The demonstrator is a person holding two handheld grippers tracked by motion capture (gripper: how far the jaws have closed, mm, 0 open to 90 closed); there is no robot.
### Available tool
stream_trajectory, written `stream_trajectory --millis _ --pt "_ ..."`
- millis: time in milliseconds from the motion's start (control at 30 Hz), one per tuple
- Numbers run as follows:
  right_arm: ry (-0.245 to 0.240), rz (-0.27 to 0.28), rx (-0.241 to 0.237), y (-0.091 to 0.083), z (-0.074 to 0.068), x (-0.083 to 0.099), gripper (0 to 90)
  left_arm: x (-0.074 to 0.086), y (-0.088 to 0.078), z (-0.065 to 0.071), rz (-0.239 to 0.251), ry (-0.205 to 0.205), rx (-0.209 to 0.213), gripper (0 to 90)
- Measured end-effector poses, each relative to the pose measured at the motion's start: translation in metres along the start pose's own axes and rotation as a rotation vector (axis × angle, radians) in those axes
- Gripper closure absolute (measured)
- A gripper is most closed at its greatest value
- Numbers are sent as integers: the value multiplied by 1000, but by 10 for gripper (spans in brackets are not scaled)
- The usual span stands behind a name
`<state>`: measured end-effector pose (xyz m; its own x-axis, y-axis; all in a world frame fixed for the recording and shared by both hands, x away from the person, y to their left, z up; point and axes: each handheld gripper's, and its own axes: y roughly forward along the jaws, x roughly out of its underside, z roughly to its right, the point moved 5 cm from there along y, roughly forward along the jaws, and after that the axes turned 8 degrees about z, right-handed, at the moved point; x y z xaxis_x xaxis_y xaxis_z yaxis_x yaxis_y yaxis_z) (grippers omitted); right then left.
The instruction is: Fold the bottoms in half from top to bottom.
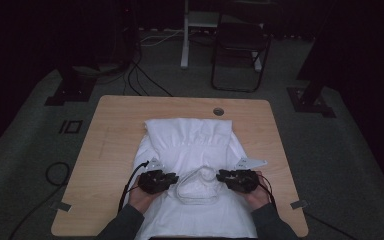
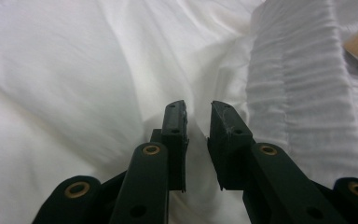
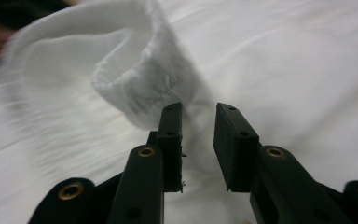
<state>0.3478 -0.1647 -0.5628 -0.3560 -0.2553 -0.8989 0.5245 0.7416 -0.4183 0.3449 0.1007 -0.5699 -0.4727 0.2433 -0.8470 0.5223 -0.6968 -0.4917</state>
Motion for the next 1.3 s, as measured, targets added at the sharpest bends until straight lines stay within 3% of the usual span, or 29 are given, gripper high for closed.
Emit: stream_trajectory --millis 100,200,300,433,667,800,867,900,1000,1033,1067,1133,1200,1300 --pt "73 32 126 7 22 -12 706 -4 10 -2 -9 7 -5 757" --pt "102 36 125 21 31 -21 705 -8 16 -2 -12 19 -7 753" --pt "102 -8 52 40 28 -23 714 -10 23 -4 -24 18 -8 753" --pt "52 -79 -56 49 7 -12 758 -2 24 0 -50 12 22 754" --pt "14 -90 -200 21 -26 9 778 17 2 18 -56 29 71 749" --pt "3 -118 -211 11 -32 18 769 21 -4 21 -51 40 75 739" --pt "-14 -154 -198 10 -33 29 768 23 -6 22 -51 44 79 735" --pt "2 -162 -197 9 -31 32 768 22 -8 21 -45 36 84 727" --pt "4 -163 -194 7 -29 30 750 17 -10 19 -30 36 76 690" --pt "-14 -151 -170 6 -27 23 696 9 -12 15 -10 46 55 681" --pt "-14 -151 -170 6 -27 23 696 9 -12 15 -10 46 55 679" --pt "-29 -96 -105 5 -17 5 618 -8 -12 6 40 51 23 673" --pt "-27 -53 -66 9 -7 -8 600 -14 -11 3 57 54 11 661" --pt "-41 -29 3 22 12 -25 572 -37 0 -13 87 75 -30 640"
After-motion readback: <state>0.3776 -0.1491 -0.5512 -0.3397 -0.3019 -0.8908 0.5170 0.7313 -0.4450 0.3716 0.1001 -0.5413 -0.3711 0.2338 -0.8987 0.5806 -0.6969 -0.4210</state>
